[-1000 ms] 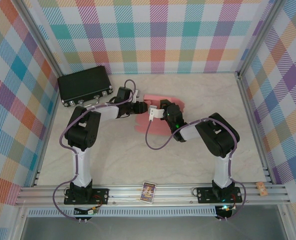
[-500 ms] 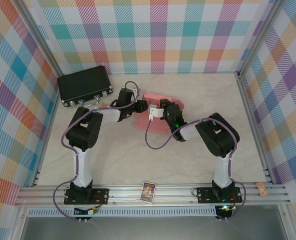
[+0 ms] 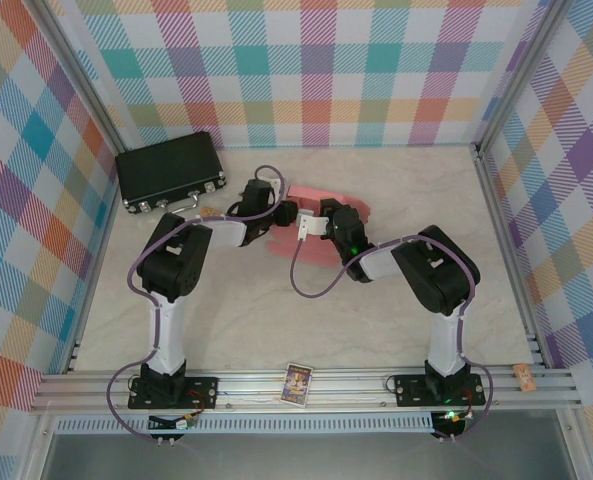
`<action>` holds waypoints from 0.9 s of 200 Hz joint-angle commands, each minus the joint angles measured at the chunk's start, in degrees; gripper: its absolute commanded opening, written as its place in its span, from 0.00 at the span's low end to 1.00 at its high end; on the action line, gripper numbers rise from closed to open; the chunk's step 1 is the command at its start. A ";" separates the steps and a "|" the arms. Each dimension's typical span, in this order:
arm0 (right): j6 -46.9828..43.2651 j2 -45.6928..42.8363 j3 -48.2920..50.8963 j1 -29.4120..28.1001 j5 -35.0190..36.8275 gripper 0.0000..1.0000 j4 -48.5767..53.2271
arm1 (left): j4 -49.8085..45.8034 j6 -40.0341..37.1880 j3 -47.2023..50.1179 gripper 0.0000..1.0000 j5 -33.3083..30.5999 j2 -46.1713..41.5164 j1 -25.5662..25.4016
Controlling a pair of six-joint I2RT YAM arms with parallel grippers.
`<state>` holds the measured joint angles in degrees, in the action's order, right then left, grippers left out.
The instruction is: Fold the paper box
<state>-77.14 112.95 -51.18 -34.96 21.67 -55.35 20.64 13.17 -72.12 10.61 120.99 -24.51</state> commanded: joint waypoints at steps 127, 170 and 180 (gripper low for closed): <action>3.75 1.40 -2.44 -1.89 -0.67 0.00 3.13 | 5.97 -1.27 3.37 0.09 -6.62 -2.14 -2.25; 4.84 0.87 -1.96 -2.09 0.10 0.07 2.31 | 4.51 -2.87 5.13 0.04 -8.62 -3.82 -2.59; 5.06 0.66 -1.62 -2.14 0.12 0.13 1.65 | 4.29 -3.13 5.94 0.04 -9.38 -4.52 -2.65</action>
<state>-74.50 112.95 -52.99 -36.25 22.06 -53.58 25.58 10.83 -68.12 2.33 120.16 -26.55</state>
